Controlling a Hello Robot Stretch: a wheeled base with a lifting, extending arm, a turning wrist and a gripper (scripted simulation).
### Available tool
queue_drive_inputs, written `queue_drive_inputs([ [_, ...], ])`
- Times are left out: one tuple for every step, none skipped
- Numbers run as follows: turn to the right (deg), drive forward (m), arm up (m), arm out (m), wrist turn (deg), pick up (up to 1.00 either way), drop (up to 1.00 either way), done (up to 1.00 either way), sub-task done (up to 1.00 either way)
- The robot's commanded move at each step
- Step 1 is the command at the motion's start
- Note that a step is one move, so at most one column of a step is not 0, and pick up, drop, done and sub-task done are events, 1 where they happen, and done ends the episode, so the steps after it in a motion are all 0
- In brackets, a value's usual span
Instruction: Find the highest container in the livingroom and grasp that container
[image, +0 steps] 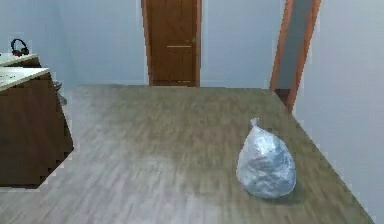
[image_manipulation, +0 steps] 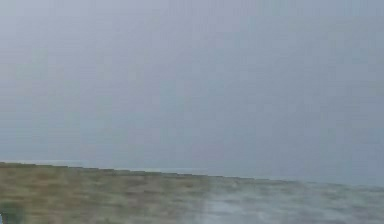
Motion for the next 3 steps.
queue_drive_inputs([
  [-12.0, 0.00, 0.00, 0.00, 0.0, 0.00, 0.00, 0.00, 0.00],
  [0.0, 1.00, 0.00, 0.00, 0.0, 0.00, 0.00, 0.00, 0.00],
  [-9.0, 0.00, 0.00, 0.00, 0.0, 0.00, 0.00, 0.00, 0.00],
])
